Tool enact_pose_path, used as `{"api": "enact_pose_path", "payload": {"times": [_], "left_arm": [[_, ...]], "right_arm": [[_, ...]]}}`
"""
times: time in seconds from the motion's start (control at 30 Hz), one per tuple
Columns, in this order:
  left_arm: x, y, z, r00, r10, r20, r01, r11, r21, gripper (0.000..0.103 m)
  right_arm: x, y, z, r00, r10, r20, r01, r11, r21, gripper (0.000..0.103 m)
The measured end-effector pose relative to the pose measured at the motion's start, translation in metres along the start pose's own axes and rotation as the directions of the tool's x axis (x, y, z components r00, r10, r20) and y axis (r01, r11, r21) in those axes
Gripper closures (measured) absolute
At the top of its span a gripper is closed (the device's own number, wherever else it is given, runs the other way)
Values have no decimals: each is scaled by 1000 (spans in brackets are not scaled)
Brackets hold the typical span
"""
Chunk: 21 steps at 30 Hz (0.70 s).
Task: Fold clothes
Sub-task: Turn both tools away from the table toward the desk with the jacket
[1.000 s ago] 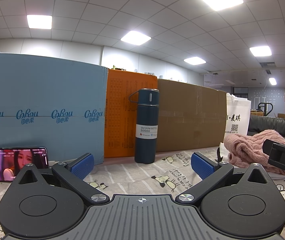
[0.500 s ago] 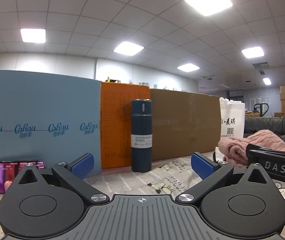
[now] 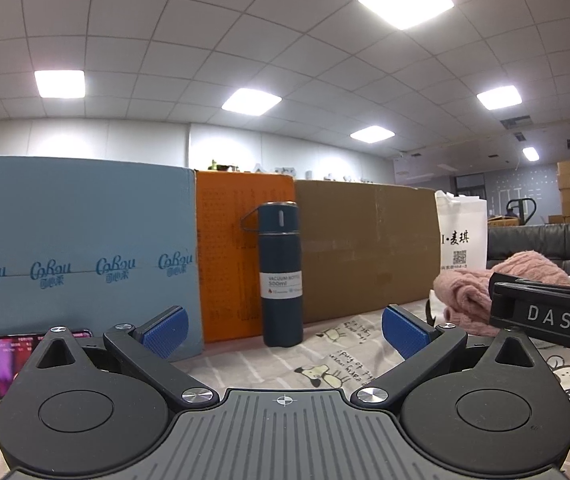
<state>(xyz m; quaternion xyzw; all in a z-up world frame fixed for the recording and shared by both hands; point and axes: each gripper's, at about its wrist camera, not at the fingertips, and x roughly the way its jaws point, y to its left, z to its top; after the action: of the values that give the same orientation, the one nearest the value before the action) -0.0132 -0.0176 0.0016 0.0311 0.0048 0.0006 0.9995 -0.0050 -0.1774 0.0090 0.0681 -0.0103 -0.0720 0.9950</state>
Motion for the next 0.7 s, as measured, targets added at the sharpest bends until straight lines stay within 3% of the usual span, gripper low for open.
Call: {"api": "enact_pose_path", "payload": {"times": [0.3, 0.47, 0.6, 0.7], "left_arm": [[0, 0, 0, 1000, 4, -5, -4, 1000, 2, 0], [-2, 6, 0, 1000, 0, 7, 0, 999, -32, 0], [-10, 10, 0, 999, 13, 48, -10, 998, -61, 0], [-19, 12, 1, 995, 21, 94, -15, 998, -69, 0]], "right_arm": [[-3, -1, 1, 1000, -23, 4, 23, 1000, 7, 0], [-6, -18, 2, 1000, 9, 20, -11, 994, 111, 0], [-7, -29, 3, 995, 91, 37, -97, 976, 195, 0], [-11, -33, 3, 978, 195, 70, -206, 949, 237, 0]]}}
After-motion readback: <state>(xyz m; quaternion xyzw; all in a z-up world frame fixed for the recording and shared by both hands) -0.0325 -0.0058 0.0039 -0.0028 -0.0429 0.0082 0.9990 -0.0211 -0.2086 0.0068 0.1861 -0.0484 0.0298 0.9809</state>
